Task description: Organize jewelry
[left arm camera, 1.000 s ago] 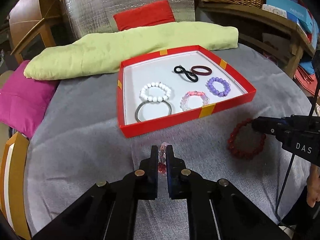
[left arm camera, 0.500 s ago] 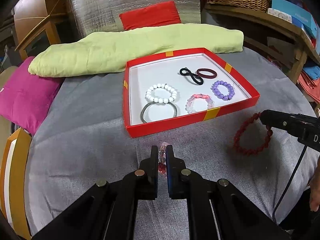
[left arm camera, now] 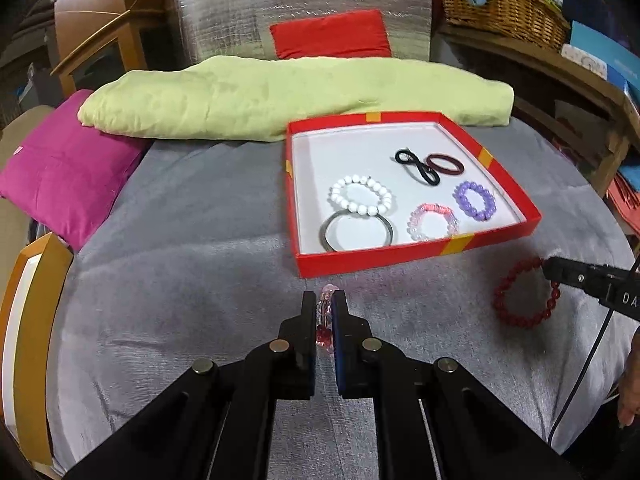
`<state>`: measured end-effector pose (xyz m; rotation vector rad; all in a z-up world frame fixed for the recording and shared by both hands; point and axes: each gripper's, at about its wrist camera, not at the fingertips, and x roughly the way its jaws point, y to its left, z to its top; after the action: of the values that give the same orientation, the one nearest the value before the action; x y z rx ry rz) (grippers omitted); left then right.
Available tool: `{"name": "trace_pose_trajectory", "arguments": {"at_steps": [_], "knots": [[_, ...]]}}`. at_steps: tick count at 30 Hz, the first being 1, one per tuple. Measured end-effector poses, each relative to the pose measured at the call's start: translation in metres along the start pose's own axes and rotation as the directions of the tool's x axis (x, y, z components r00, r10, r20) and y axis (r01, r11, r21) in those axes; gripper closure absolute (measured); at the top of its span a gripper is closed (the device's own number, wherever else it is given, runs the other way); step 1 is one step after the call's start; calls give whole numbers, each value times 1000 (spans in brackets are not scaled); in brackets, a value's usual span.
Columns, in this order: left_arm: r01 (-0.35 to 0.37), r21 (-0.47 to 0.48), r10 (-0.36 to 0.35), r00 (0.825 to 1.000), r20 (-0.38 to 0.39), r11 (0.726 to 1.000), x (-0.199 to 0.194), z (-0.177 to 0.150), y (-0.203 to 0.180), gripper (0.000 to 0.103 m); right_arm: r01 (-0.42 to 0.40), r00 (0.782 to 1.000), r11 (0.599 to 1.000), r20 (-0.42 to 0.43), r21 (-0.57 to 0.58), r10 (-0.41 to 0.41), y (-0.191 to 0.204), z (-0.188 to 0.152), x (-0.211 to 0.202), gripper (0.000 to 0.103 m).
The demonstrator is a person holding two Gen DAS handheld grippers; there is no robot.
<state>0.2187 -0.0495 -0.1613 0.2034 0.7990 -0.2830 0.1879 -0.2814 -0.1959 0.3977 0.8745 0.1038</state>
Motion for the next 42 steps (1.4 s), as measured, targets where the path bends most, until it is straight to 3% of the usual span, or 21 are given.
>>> {"name": "trace_pose_trajectory", "arguments": {"at_steps": [9,22,42], "knots": [[6,-32,-5,999,38,999,-5,4,6,95,-19,1000,1000,22,-6,19,3,0,-6,93],[-34,7,33,999,42,999,-7,4,-5,95,15,999,999,-30,-39,-16,8,-4,6,93],[-64,4,64,997,35,998,-5,3,-4,95,146,980,978,-115,-148,-164,14,-14,29,92]]}}
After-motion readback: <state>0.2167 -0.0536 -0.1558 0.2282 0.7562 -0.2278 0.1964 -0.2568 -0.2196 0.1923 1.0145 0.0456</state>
